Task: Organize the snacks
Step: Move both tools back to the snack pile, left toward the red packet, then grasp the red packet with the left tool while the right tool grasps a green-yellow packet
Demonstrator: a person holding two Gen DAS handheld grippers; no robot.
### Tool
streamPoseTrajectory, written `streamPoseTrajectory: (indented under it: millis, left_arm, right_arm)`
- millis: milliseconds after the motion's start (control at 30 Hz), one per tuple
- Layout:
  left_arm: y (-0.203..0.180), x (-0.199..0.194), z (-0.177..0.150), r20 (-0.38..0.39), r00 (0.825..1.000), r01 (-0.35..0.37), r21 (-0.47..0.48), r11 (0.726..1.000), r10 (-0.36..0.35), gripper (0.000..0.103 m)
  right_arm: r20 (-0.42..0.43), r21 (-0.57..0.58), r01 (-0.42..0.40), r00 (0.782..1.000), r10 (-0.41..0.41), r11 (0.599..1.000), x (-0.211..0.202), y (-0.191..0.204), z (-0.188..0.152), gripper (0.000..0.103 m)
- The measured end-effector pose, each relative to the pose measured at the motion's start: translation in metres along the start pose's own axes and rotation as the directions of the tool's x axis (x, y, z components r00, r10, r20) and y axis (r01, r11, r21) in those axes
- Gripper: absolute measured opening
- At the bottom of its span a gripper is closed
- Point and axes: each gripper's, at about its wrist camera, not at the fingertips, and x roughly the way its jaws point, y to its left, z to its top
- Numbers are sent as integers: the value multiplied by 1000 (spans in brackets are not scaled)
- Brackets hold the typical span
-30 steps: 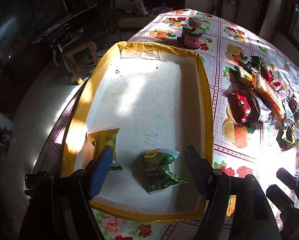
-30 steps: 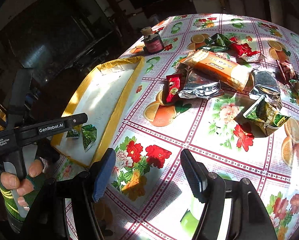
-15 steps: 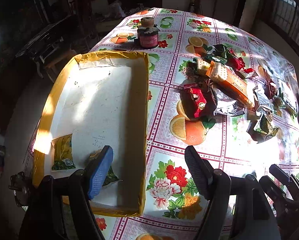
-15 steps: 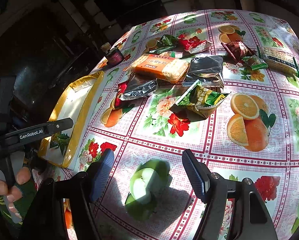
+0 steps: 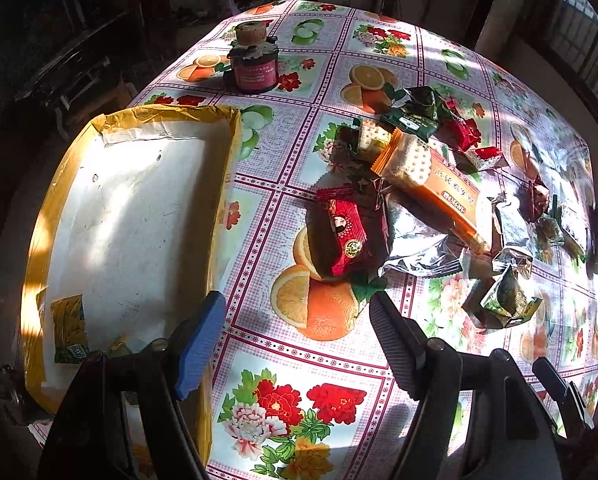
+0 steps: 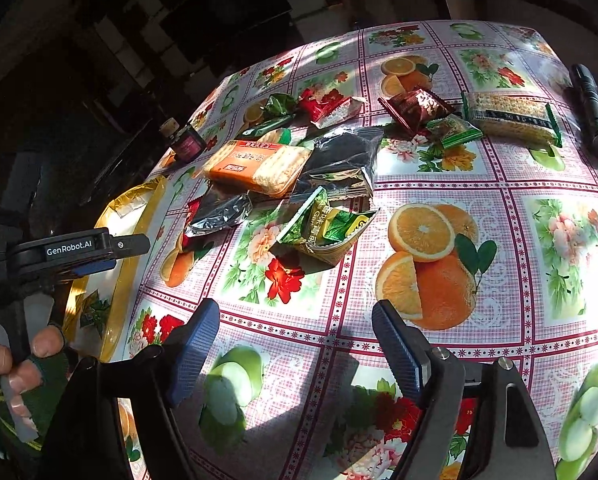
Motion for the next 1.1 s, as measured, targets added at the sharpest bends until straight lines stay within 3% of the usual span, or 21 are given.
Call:
streamPoseTrajectory:
  millis: [367, 667, 933, 1000, 1100]
  left_arm:
    - [-4, 44, 36, -52, 998, -45, -52, 998, 42, 73]
    - [-14, 62, 51, -73, 997, 6, -51, 999, -9, 73]
    - [-23, 74, 48, -83, 997, -10, -27, 1000, 8, 73]
    - [-24, 73, 48, -73, 997, -12, -22, 1000, 10, 67]
    - [-29, 69, 46, -63, 998, -5, 2, 1000, 6, 50]
  right_arm:
    - [15, 13, 19, 1000, -19, 1000, 12, -9, 28, 84]
    - [-47, -10, 43, 998, -44, 999, 44, -10, 41, 84]
    - [-32, -62, 83, 996, -85, 995, 60, 1, 50, 84]
    - [-31, -86, 101, 994, -104, 991, 63, 3, 51, 84]
    - [-24, -132, 140, 989, -145, 981, 68, 9, 51, 84]
